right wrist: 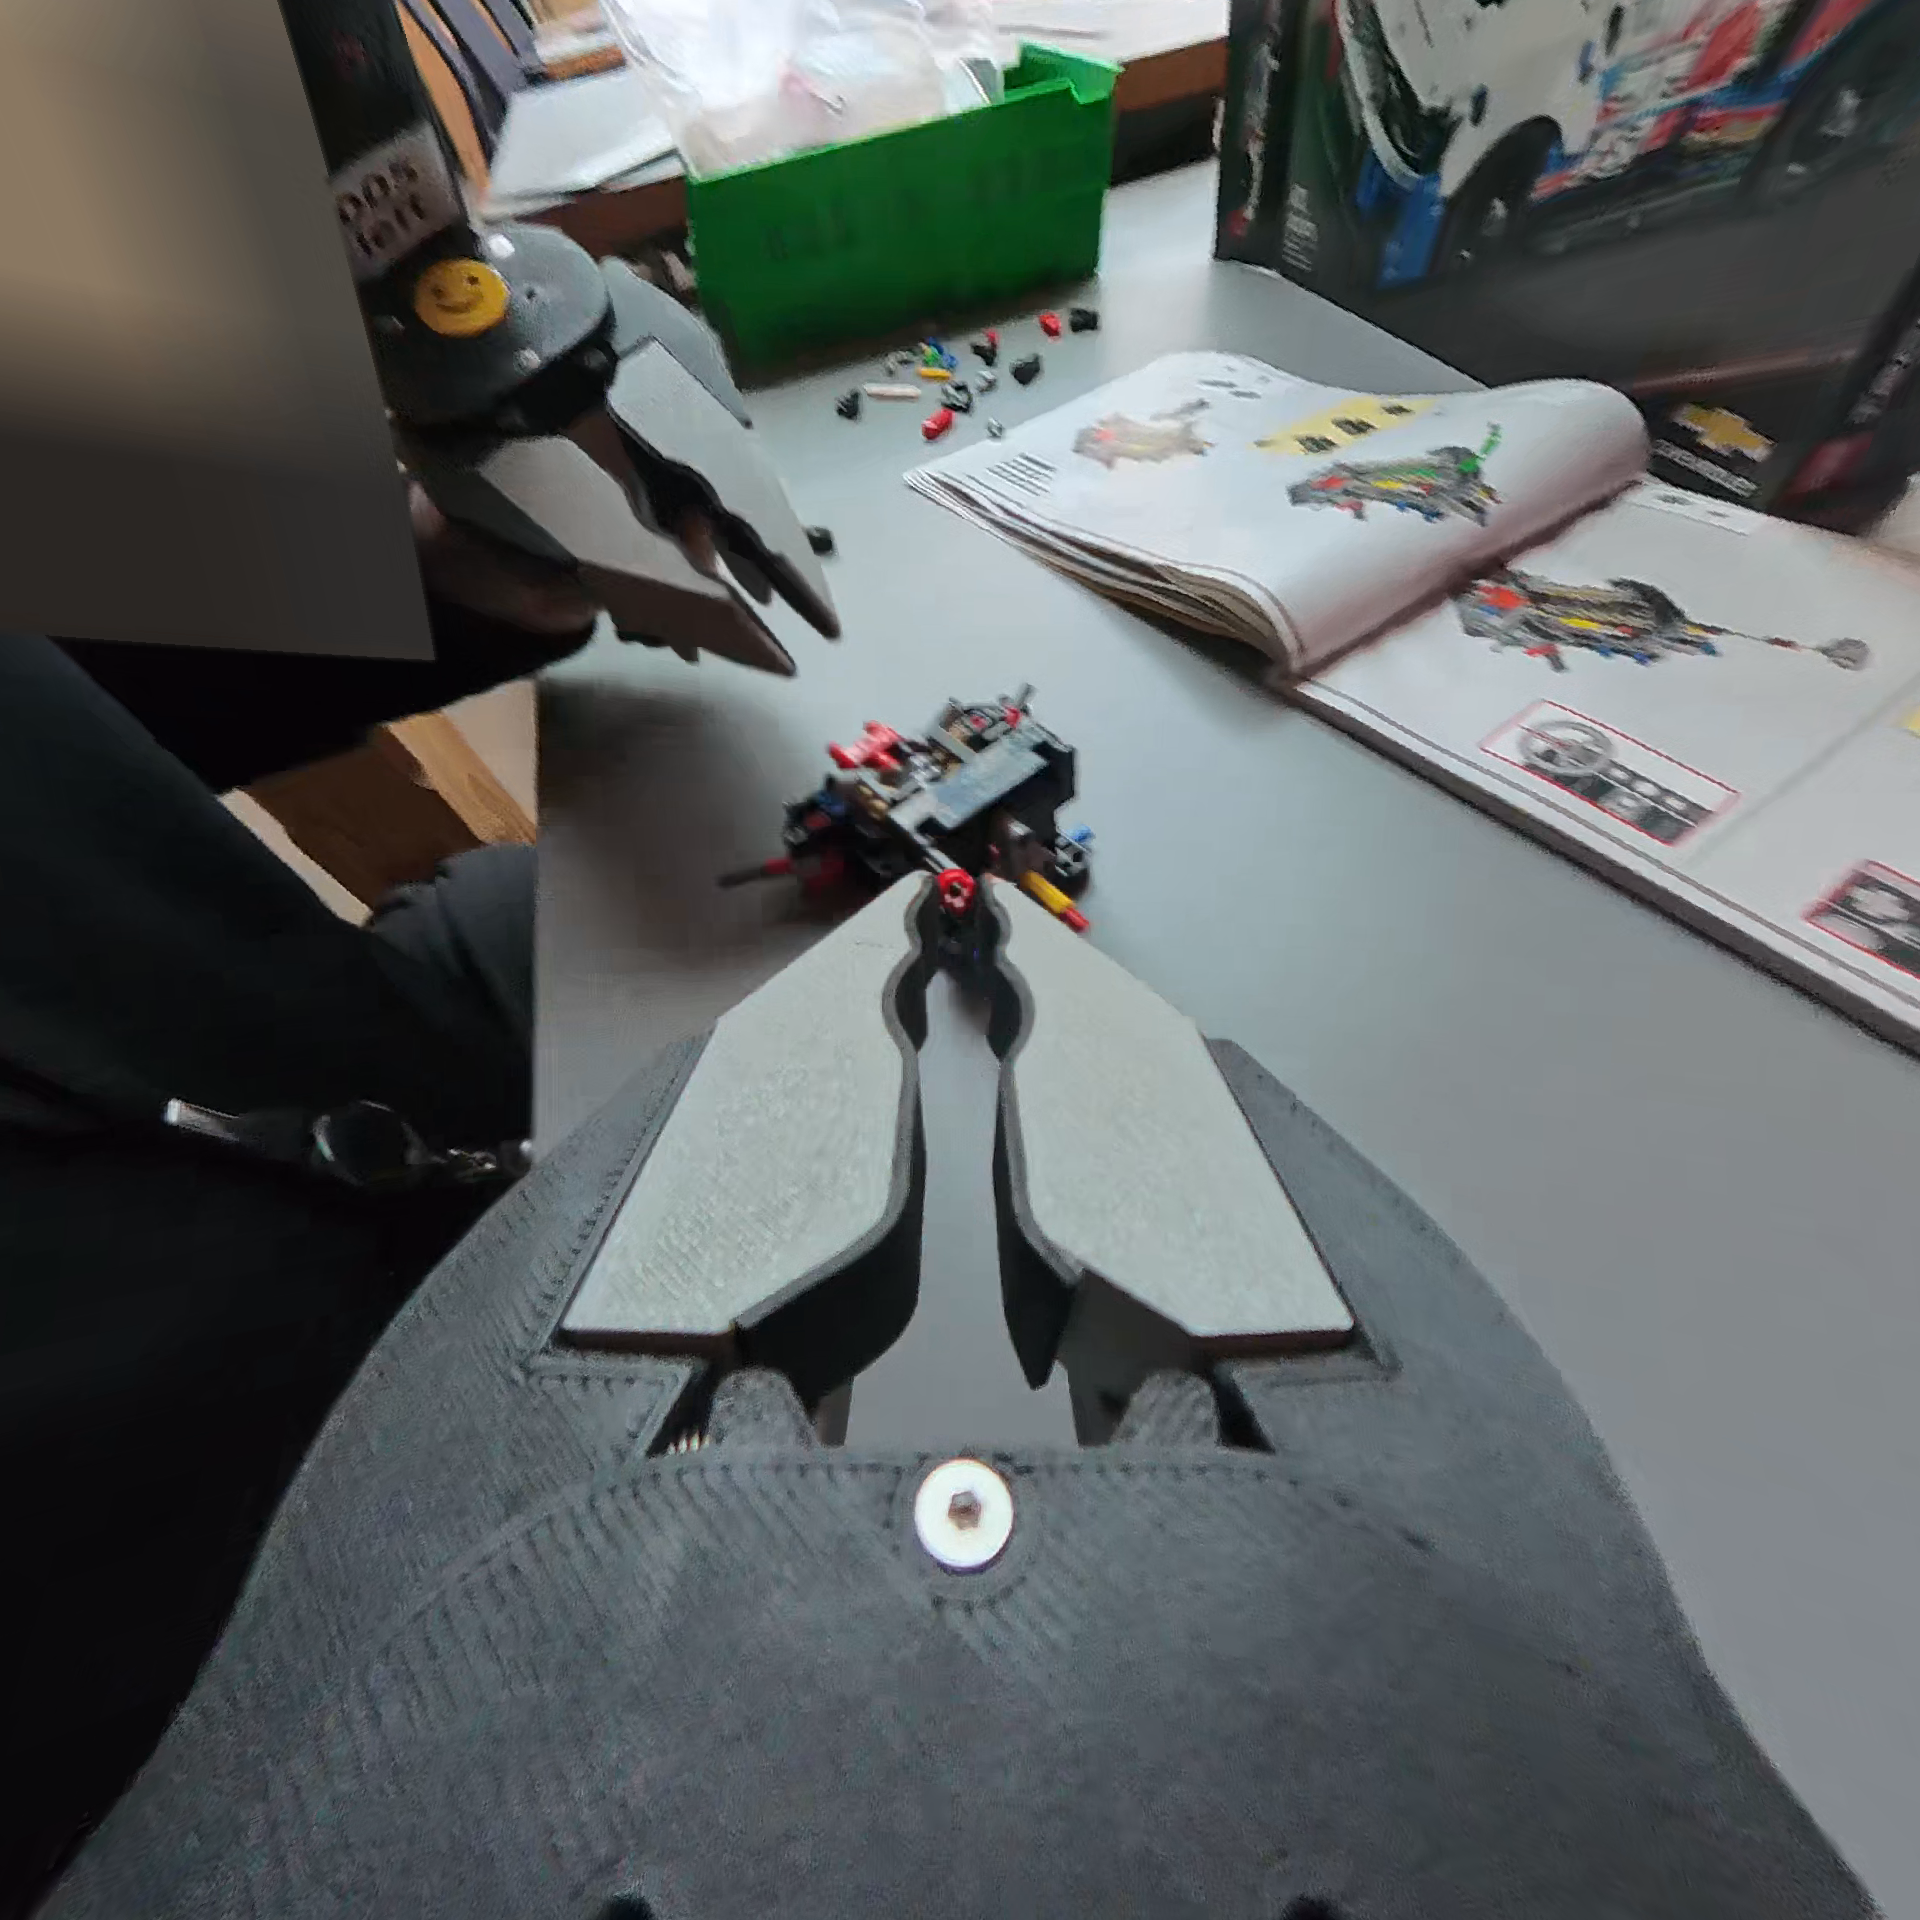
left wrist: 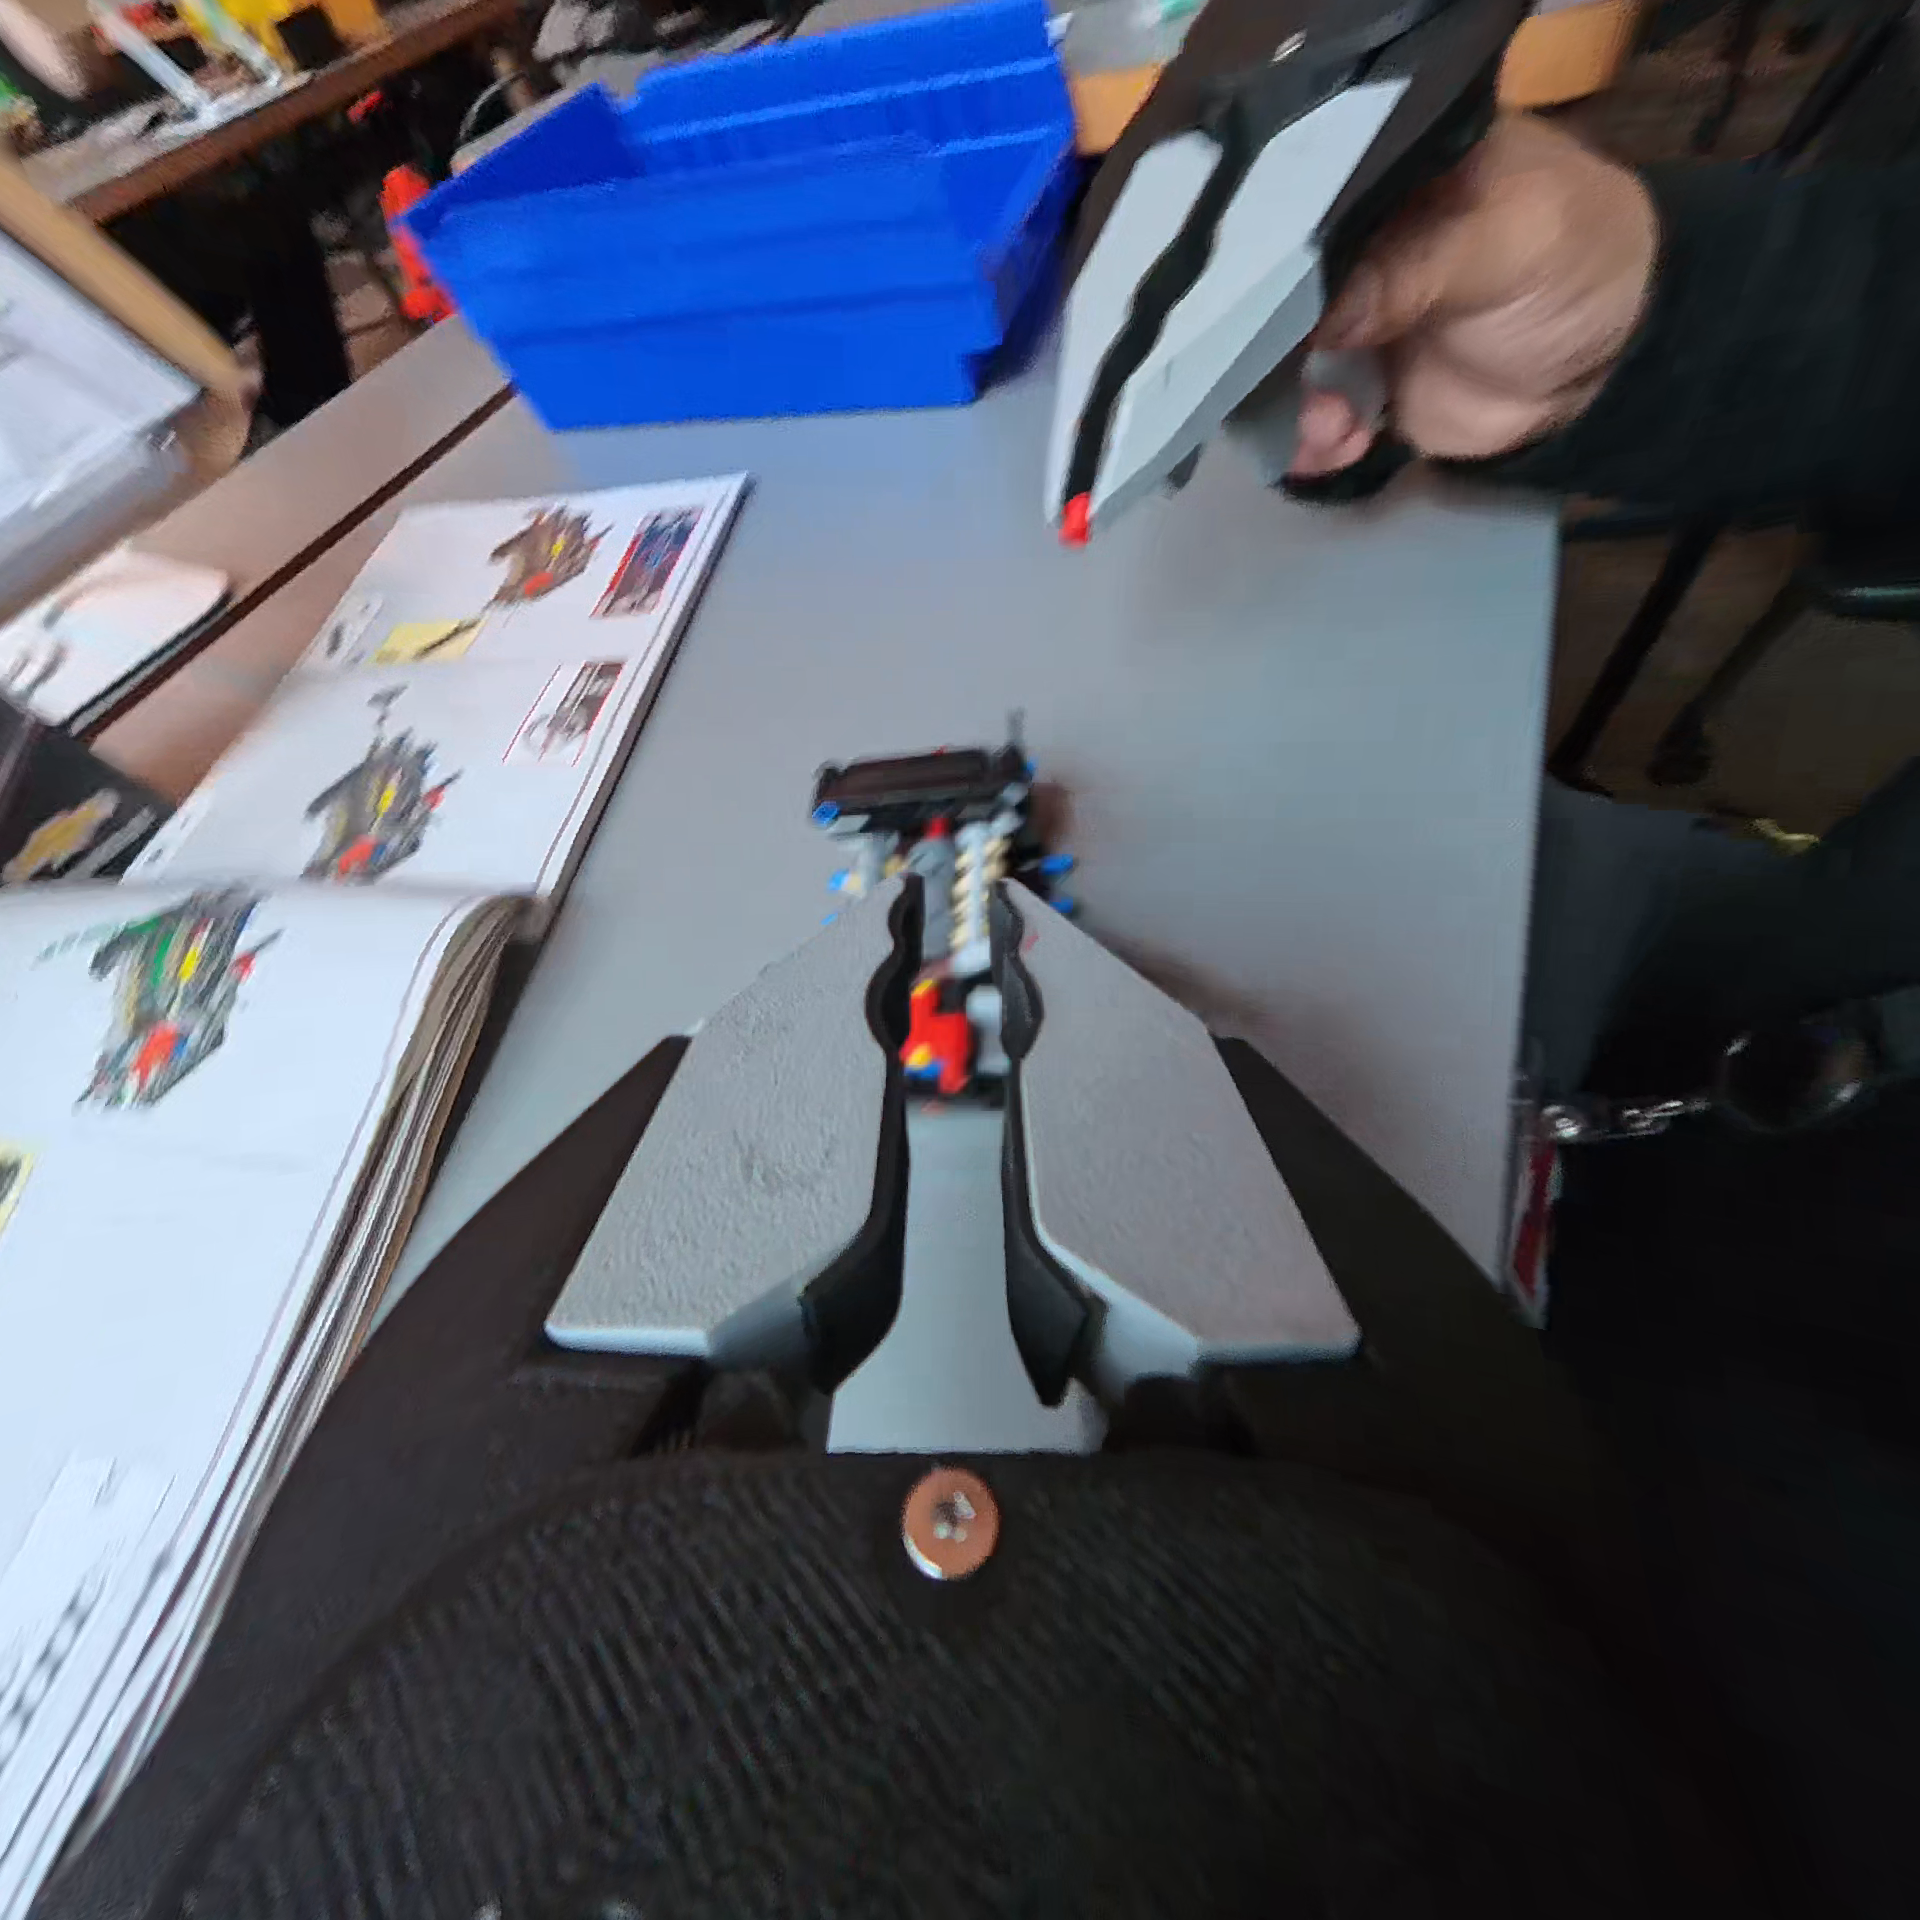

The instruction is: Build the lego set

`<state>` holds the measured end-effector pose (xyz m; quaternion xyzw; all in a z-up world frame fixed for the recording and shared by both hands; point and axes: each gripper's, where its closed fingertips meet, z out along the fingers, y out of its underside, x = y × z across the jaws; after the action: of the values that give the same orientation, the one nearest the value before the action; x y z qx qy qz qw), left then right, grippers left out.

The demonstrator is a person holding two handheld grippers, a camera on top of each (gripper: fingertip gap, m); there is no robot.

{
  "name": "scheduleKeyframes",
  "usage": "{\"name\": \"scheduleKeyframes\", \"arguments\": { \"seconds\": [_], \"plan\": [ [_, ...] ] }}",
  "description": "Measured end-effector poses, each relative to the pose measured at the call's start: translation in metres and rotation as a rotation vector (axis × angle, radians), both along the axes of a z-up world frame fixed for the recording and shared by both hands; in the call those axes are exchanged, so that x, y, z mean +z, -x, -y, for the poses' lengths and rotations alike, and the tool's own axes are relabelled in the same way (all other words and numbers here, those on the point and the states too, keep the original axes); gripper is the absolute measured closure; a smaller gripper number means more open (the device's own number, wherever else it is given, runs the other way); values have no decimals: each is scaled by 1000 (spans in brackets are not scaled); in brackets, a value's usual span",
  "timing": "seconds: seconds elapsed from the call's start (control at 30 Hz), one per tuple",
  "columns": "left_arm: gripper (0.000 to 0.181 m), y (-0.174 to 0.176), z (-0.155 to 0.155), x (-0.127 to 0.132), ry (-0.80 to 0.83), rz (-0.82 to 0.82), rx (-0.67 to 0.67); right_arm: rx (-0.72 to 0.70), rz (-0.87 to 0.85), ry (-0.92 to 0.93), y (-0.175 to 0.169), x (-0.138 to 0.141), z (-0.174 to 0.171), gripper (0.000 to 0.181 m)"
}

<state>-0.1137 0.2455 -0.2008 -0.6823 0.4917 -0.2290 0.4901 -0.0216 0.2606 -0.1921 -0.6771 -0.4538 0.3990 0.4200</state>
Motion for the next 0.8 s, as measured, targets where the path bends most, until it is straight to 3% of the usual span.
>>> {"name": "scheduleKeyframes", "arguments": {
  "seconds": [0.17,0.33,0.7,0.8],
  "plan": [
    [171,46,-45,-9,11,43,151,-40,102,-49,-17,-18,-40,178],
    [173,53,-79,-8,-43,60,175,-59,124,-111,-16,-26,-73,178],
    [181,47,-84,3,-136,105,139,-48,117,-112,-14,-31,-94,178],
    [175,47,-84,2,-131,103,139,-40,118,-114,-13,-31,-93,178]
  ]
}}
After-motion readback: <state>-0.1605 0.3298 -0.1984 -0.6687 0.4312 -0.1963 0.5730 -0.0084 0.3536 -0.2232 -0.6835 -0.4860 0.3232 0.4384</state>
